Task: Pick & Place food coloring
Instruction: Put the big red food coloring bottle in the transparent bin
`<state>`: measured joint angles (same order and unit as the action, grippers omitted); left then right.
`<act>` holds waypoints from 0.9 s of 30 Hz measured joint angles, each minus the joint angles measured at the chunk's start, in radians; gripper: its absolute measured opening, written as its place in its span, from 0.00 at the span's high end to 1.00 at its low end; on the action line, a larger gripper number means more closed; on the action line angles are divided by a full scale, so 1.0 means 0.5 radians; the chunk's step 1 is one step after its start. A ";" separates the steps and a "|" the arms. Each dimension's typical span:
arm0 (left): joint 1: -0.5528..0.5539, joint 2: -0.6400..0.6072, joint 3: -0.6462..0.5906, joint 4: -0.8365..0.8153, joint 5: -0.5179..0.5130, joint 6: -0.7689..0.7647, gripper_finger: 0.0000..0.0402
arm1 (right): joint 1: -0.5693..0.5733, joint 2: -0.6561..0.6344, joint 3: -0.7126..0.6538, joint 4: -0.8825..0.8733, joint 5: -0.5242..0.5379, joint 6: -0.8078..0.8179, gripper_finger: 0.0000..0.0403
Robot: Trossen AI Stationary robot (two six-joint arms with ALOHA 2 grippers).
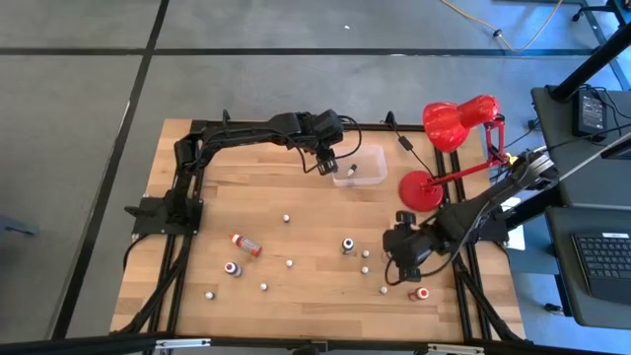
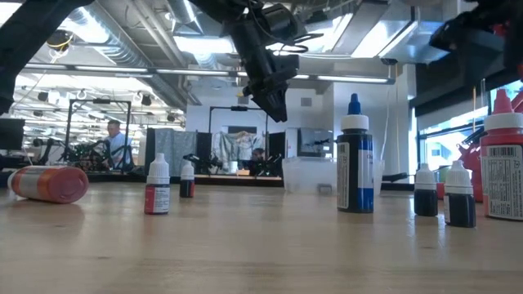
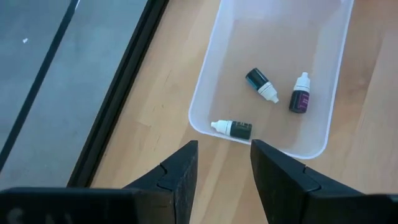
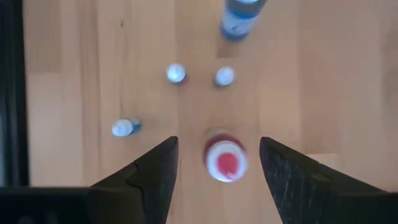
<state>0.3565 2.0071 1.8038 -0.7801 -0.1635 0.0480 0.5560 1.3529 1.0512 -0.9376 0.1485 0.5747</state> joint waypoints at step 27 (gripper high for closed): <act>-0.002 0.001 0.000 -0.002 0.009 0.036 0.64 | -0.003 0.189 -0.066 -0.054 -0.022 -0.008 0.44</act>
<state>0.3553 2.0075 1.8038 -0.7810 -0.1589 0.0658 0.5546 1.4475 1.0181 -0.9645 0.1377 0.5707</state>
